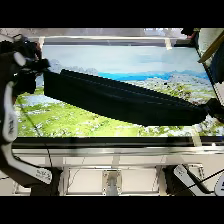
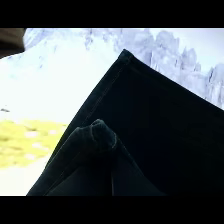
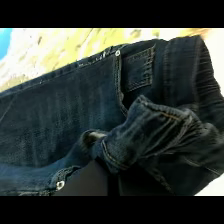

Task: Fold the clothes and pants, and hang the long-sleeved shirts on hangers.

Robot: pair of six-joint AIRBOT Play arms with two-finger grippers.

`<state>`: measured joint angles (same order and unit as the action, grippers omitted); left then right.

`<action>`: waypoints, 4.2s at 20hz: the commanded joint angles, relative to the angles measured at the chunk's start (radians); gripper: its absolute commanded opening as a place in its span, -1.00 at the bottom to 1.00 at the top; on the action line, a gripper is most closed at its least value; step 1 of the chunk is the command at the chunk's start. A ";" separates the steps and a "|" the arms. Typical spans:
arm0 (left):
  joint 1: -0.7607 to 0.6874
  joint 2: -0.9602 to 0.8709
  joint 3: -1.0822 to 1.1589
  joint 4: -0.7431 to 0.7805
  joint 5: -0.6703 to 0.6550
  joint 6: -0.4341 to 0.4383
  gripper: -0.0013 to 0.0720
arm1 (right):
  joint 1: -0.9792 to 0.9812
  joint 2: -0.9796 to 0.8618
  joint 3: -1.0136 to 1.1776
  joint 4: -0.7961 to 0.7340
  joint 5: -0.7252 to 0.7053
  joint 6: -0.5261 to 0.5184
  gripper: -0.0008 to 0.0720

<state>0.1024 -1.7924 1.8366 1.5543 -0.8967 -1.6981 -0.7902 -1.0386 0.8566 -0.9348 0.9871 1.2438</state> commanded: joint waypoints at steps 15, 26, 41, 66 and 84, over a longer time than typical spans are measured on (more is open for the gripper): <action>-0.057 -0.283 0.206 0.034 0.345 -0.206 0.91 | 0.093 -0.179 0.002 0.059 -0.359 0.134 0.48; -0.100 -0.014 0.206 0.032 0.186 -0.071 0.90 | -0.143 -0.459 0.279 -0.133 0.108 -0.030 0.66; -0.286 0.073 0.202 0.032 0.086 0.001 0.86 | -0.065 -0.890 0.587 0.096 0.512 -0.342 -0.26; -0.960 -0.345 0.203 -0.291 0.114 0.304 -0.92 | 0.628 -0.357 0.733 0.055 0.358 0.168 -0.81; -0.348 0.130 0.203 -0.174 -0.411 0.263 -0.92 | 1.154 -0.671 0.743 0.087 -0.165 0.440 0.39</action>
<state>-0.3397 -1.7458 2.0396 1.3758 -1.2690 -1.4357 0.3145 -1.6768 1.5948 -0.8509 0.8963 1.6676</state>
